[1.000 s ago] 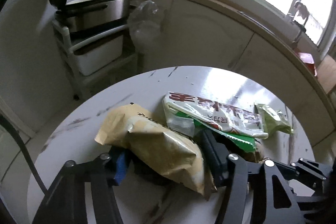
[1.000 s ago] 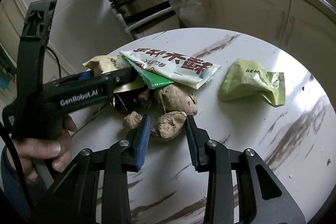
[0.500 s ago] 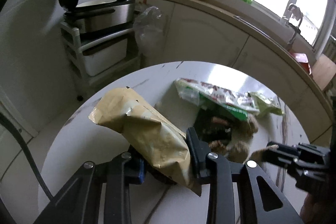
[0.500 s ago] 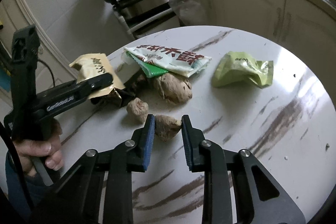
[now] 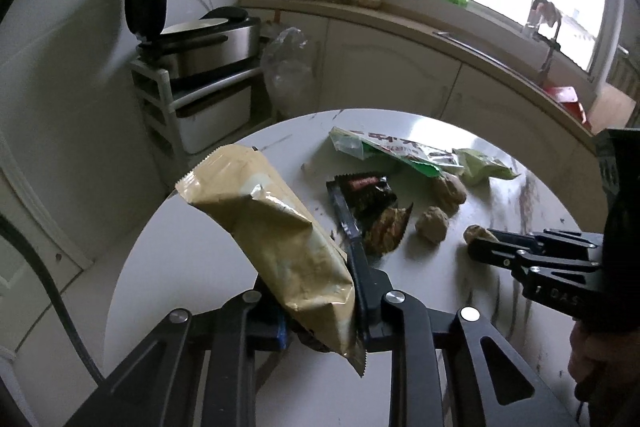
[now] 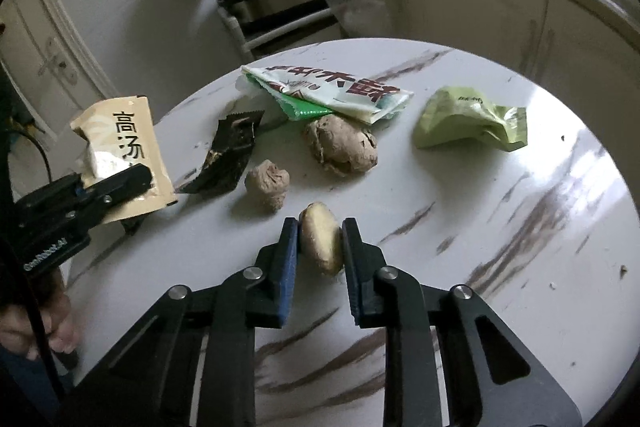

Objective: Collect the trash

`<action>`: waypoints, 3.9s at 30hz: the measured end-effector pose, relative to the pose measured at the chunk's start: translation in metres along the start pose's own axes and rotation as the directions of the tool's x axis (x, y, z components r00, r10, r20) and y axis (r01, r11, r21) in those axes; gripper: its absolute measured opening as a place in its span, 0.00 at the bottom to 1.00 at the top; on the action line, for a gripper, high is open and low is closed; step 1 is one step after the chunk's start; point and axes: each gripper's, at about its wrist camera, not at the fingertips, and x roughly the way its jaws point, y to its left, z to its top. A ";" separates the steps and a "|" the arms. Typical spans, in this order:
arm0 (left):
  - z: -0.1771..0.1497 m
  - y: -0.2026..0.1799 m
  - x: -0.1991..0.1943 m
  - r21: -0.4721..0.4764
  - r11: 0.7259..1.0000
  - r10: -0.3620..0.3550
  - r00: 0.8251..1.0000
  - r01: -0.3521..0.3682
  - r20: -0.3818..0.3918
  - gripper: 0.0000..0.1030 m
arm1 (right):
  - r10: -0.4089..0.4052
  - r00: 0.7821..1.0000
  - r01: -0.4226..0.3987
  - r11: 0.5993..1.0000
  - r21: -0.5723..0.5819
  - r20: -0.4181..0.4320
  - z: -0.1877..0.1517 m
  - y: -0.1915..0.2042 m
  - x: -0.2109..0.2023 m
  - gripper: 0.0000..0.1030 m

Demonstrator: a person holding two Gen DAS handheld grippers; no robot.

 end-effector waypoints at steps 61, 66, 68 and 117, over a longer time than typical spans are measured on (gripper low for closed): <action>-0.106 -0.220 -0.133 0.423 0.906 -0.135 0.958 0.015 0.254 0.19 | -0.170 0.979 0.143 0.965 0.220 0.108 -0.120 -0.079 -0.182 0.19; -0.099 -0.237 -0.127 0.439 0.894 -0.191 0.961 0.086 0.201 0.19 | -0.173 0.976 0.134 0.956 0.259 0.133 -0.134 -0.099 -0.196 0.19; -0.097 -0.248 -0.121 0.446 0.887 -0.216 0.962 0.120 0.169 0.19 | -0.181 0.973 0.134 0.949 0.287 0.145 -0.144 -0.112 -0.206 0.19; -0.049 -0.309 -0.005 0.325 0.923 -0.188 0.978 0.206 -0.086 0.63 | -0.242 0.956 0.113 0.823 0.557 0.165 -0.276 -0.291 -0.256 0.19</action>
